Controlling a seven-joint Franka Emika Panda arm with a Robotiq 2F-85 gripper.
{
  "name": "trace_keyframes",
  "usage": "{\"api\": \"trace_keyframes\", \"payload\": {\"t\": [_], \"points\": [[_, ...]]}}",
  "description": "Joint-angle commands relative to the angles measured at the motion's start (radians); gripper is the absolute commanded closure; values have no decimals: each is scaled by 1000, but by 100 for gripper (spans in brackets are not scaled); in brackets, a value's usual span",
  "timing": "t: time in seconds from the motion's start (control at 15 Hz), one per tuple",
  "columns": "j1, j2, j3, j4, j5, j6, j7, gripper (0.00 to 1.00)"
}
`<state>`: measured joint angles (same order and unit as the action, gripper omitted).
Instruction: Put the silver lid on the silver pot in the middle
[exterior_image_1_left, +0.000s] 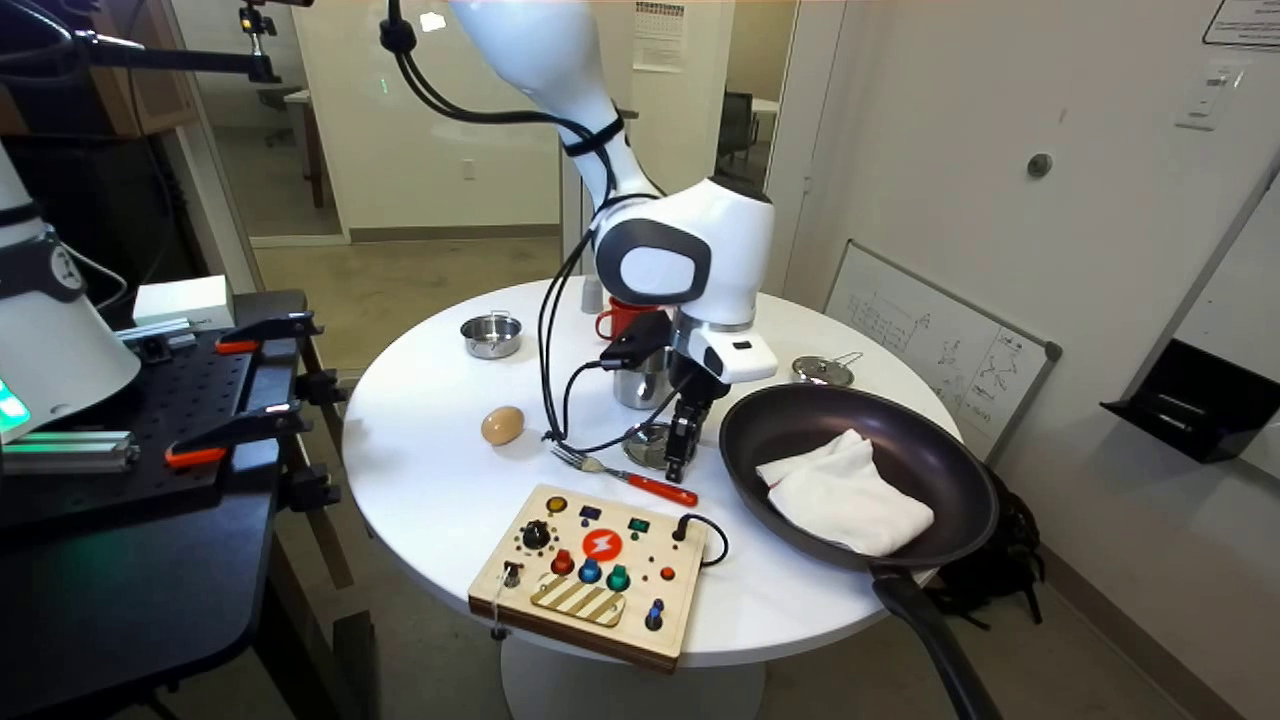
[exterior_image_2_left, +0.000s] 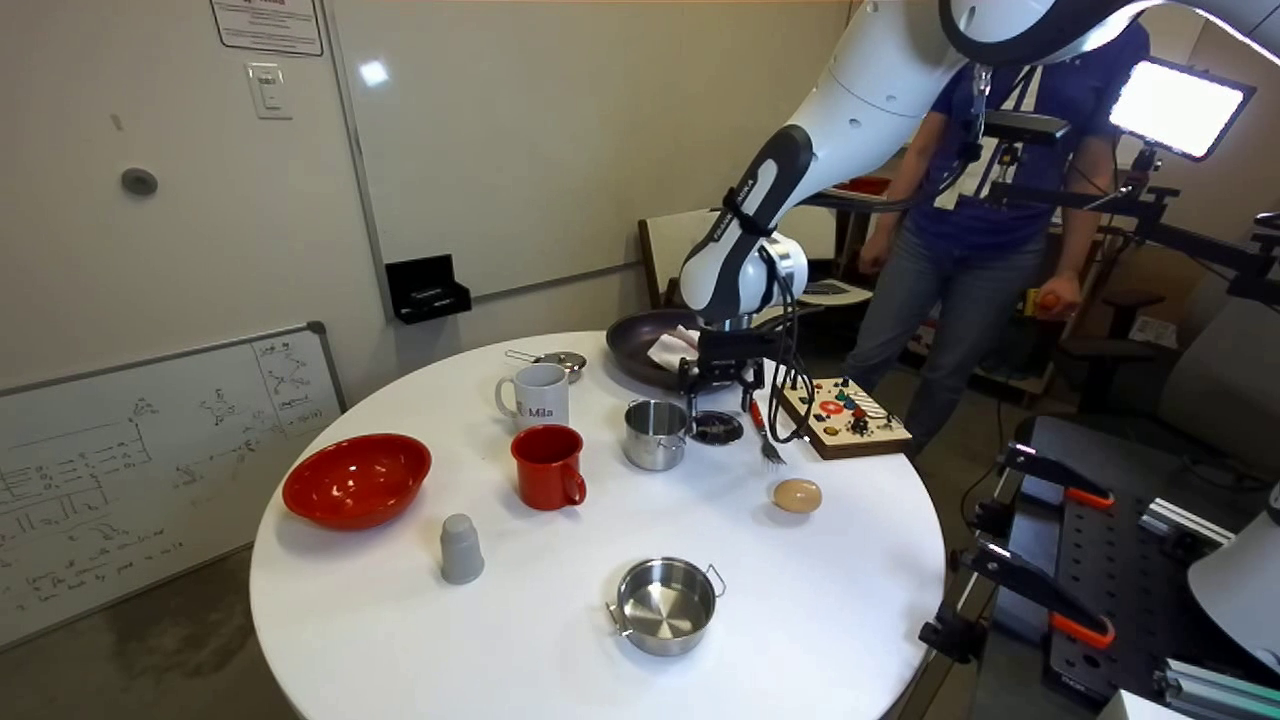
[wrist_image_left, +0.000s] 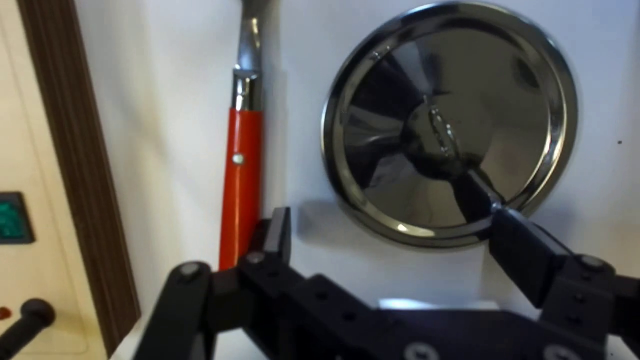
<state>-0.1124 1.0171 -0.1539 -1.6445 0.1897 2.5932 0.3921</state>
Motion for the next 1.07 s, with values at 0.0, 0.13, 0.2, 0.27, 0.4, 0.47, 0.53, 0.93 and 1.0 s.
{"api": "trace_keyframes", "payload": {"t": [0.0,0.13,0.2,0.27,0.4,0.47,0.53,0.93,1.0], "points": [[-50,-20,38,-5,-5,5,-132,0],[-57,-18,40,10,-14,-8,-175,0],[-57,-19,39,13,-17,-11,-187,0],[-52,-22,37,14,-23,-13,-200,0],[-38,-30,32,10,-30,-8,-210,0],[-29,-34,30,7,-35,-6,-210,0],[-25,-37,30,5,-37,-7,-211,0],[3,-41,27,20,-45,-54,-191,0],[4,-40,27,23,-43,-67,-188,0]]}}
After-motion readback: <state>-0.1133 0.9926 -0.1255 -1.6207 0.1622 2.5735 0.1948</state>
